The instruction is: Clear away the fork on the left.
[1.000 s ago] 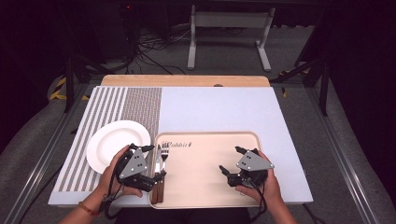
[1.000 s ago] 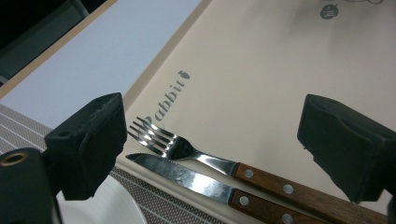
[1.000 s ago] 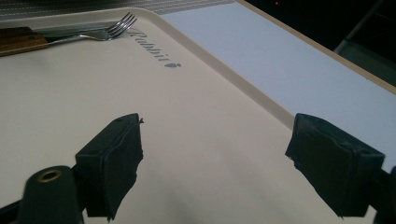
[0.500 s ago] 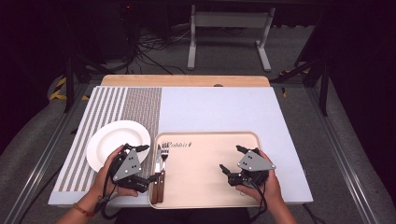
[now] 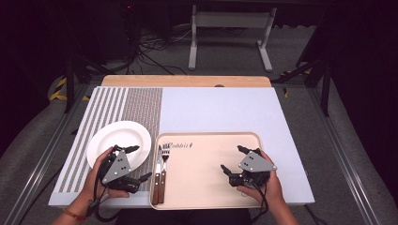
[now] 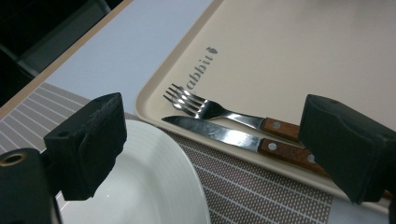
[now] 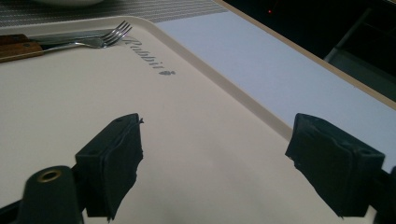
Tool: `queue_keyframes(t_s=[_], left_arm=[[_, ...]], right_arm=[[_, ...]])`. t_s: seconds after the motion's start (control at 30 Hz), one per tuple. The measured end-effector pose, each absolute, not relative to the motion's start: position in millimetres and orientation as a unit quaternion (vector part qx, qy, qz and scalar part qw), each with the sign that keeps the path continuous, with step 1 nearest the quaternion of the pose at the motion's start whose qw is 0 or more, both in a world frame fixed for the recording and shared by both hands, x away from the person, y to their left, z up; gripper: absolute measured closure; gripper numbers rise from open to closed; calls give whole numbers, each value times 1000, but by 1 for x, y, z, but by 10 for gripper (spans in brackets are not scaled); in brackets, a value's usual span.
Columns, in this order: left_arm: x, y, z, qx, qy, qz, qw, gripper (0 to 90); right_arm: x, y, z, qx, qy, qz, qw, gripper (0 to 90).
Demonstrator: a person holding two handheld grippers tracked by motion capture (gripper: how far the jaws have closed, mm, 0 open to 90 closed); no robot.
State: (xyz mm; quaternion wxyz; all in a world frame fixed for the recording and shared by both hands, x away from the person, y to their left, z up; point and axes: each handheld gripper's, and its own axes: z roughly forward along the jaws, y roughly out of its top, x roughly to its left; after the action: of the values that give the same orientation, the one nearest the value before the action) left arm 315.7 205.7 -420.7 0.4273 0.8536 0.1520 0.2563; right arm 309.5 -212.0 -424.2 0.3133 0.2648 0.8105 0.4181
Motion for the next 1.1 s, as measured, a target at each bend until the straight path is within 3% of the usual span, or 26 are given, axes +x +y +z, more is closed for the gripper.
queue_keyframes(t_s=[1.1], left_arm=[[304,242,-432,860,178,261,402,83]], right_arm=[[310,-210,-425,262,814,415,311,177]])
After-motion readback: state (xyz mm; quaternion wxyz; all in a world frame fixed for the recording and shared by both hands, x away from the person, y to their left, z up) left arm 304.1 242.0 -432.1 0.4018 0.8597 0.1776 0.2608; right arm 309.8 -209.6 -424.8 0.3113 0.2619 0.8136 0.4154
